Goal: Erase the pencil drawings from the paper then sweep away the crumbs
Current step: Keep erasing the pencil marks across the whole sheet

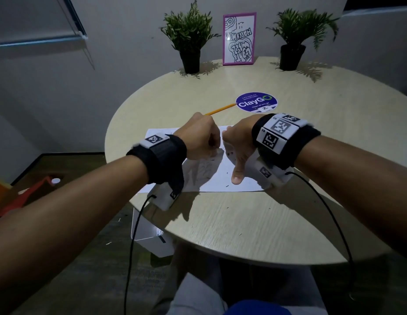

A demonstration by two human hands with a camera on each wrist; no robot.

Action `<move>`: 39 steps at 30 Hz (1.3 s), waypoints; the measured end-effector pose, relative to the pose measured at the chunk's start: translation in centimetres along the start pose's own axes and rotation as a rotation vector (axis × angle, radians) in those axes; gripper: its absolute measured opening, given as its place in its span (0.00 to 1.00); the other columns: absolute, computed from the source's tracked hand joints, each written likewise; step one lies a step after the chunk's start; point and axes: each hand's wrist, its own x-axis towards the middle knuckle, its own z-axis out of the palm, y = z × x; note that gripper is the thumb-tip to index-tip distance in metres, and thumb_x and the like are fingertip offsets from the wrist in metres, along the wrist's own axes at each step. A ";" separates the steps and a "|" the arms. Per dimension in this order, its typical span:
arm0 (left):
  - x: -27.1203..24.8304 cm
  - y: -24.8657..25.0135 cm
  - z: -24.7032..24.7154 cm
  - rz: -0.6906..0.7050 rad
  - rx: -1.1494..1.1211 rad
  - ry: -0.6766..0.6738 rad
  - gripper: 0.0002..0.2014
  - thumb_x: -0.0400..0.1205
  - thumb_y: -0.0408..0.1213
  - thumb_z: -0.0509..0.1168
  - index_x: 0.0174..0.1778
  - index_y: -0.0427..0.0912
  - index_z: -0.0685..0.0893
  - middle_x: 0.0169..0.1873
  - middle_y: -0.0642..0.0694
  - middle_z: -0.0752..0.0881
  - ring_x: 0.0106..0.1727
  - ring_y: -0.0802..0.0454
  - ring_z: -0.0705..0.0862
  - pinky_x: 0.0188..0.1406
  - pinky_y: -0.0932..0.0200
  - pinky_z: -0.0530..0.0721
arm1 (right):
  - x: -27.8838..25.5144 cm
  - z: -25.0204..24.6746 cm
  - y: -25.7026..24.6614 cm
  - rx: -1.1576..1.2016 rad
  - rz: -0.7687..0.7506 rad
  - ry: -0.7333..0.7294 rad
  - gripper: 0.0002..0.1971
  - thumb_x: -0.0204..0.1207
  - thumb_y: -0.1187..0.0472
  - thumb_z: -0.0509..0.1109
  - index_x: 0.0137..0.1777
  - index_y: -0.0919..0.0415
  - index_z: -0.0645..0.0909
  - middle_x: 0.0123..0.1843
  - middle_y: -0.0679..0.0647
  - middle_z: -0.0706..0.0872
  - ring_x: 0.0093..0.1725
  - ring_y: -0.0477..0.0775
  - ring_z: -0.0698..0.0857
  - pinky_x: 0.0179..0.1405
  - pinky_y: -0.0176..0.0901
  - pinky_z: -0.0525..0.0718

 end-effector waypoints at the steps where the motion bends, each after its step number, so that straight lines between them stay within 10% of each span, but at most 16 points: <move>1: -0.3 0.0 0.1 0.012 0.012 -0.014 0.02 0.73 0.33 0.76 0.38 0.43 0.93 0.32 0.50 0.90 0.36 0.55 0.84 0.43 0.55 0.87 | 0.0 0.0 0.0 -0.001 0.004 0.000 0.48 0.50 0.25 0.81 0.65 0.56 0.81 0.61 0.55 0.87 0.56 0.60 0.86 0.50 0.50 0.81; 8: -2.9 0.6 -0.4 0.093 -0.010 -0.161 0.05 0.72 0.32 0.77 0.42 0.45 0.94 0.34 0.53 0.91 0.37 0.61 0.87 0.43 0.64 0.86 | 0.0 -0.2 0.0 0.035 0.004 -0.016 0.49 0.49 0.28 0.84 0.67 0.56 0.78 0.62 0.54 0.85 0.59 0.59 0.84 0.61 0.54 0.83; 14: 0.4 -0.8 -1.0 -0.043 -0.022 0.000 0.04 0.71 0.32 0.80 0.40 0.43 0.94 0.33 0.50 0.90 0.36 0.58 0.85 0.45 0.53 0.90 | -0.4 -0.3 -0.3 -0.010 0.003 -0.009 0.53 0.48 0.21 0.78 0.67 0.59 0.80 0.61 0.57 0.87 0.56 0.60 0.87 0.35 0.45 0.76; 22: -3.7 0.3 -0.3 0.062 -0.011 -0.107 0.05 0.70 0.31 0.78 0.39 0.43 0.94 0.31 0.52 0.91 0.34 0.61 0.87 0.41 0.63 0.87 | -0.4 -0.4 -0.1 0.013 0.019 -0.012 0.53 0.50 0.26 0.82 0.72 0.56 0.72 0.65 0.53 0.81 0.62 0.59 0.82 0.62 0.54 0.81; 34: -0.7 -0.8 -0.3 0.010 0.048 -0.025 0.03 0.72 0.33 0.78 0.39 0.43 0.93 0.32 0.50 0.90 0.35 0.56 0.85 0.44 0.56 0.87 | -0.7 -0.3 -0.3 -0.029 0.008 0.008 0.53 0.53 0.24 0.79 0.71 0.61 0.74 0.64 0.57 0.83 0.58 0.60 0.84 0.42 0.48 0.75; 39: -4.1 0.6 0.1 0.084 0.052 -0.098 0.04 0.71 0.31 0.76 0.40 0.43 0.93 0.31 0.52 0.90 0.36 0.55 0.86 0.40 0.59 0.86 | -0.6 -0.4 -0.2 0.014 0.015 -0.003 0.53 0.51 0.27 0.82 0.71 0.58 0.72 0.66 0.55 0.81 0.62 0.60 0.82 0.54 0.51 0.79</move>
